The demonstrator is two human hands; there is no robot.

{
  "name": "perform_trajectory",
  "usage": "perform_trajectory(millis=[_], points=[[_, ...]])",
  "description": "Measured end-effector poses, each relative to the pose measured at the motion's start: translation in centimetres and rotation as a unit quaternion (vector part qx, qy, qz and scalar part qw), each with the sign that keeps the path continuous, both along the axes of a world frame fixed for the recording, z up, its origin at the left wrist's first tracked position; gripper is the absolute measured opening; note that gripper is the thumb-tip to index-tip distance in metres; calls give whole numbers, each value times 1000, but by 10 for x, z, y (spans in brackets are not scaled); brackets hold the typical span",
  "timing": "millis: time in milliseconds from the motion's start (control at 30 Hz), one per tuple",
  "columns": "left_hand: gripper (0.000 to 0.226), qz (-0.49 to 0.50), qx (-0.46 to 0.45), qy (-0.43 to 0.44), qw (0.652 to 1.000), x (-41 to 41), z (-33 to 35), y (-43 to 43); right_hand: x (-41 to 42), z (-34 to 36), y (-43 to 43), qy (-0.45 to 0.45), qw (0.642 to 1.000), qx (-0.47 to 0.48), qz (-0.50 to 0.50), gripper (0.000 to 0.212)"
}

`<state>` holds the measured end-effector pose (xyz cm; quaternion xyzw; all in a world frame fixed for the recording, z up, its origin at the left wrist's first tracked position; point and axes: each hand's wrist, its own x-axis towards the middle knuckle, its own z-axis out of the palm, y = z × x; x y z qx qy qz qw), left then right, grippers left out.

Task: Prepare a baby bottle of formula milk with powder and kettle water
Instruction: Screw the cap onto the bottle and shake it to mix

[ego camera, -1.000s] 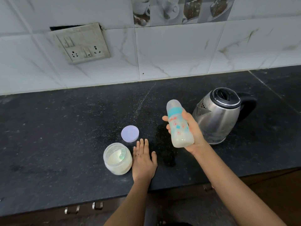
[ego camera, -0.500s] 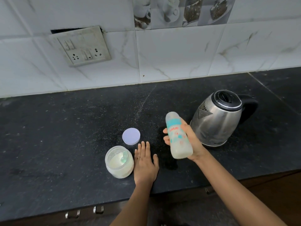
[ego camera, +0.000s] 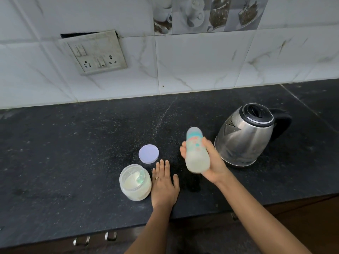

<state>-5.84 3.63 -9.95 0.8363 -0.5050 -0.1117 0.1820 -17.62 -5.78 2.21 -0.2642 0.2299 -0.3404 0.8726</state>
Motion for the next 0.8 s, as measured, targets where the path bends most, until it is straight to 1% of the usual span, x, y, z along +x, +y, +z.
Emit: perform_trajectory(millis=[33, 67, 100, 167, 200, 233, 300, 333, 367, 400, 467, 500, 567, 600, 633, 667, 733, 767, 800], points=[[82, 0, 2, 0, 1000, 0, 0, 0, -4, 1, 1, 16, 999, -35, 37, 96], [82, 0, 3, -1, 1000, 0, 1, 0, -6, 3, 1, 25, 997, -60, 45, 90], [82, 0, 2, -1, 1000, 0, 1, 0, -5, 4, -2, 9, 998, -59, 32, 82], [81, 0, -2, -2, 1000, 0, 2, 0, -2, 7, -8, -15, 999, -13, -40, 64], [81, 0, -1, -3, 1000, 0, 2, 0, -3, 7, -8, -18, 998, -4, -63, 63], [81, -1, 1, -3, 1000, -1, 2, 0, -4, 6, -8, -19, 998, -7, -53, 70], [79, 2, 4, -4, 1000, -1, 2, 1, -11, 5, -6, -13, 999, -31, 30, 89], [77, 4, 5, -5, 1000, -1, 2, 0, -14, 5, -3, 18, 997, -59, 54, 94], [76, 4, 6, -6, 1000, 0, 1, 0, -15, 5, -3, 32, 995, -74, 53, 95], [76, 3, 6, -5, 1000, 0, 1, 0, -12, 5, -5, 25, 997, -63, 30, 92], [78, 1, 0, 1, 1000, 0, 0, 0, -7, 6, -4, -1, 999, 7, -44, 79], [79, 1, -4, 3, 1000, 0, 0, 0, -6, 5, -3, -13, 998, 25, -53, 74], [80, 1, -8, 4, 1000, 0, 0, 0, -7, 3, -1, -17, 1000, 9, 6, 84], [80, 0, -9, 4, 1000, 0, 0, 0, -9, 4, 0, -4, 999, -21, 35, 89], [80, 0, -9, 4, 1000, 0, 0, -1, -10, 6, -1, 9, 998, -49, 41, 90], [80, 1, -11, 5, 1000, 0, 0, -1, -8, 8, -4, 5, 998, -57, 30, 87], [79, 2, -14, 7, 1000, 0, -1, 0, -3, 10, -11, 5, 999, -11, -34, 77], [79, 2, -12, 6, 1000, 0, -1, 0, -3, 10, -13, 5, 999, 2, -53, 75], [79, 1, -10, 6, 1000, 0, -1, 0, -4, 9, -13, 2, 999, -2, -45, 78]])
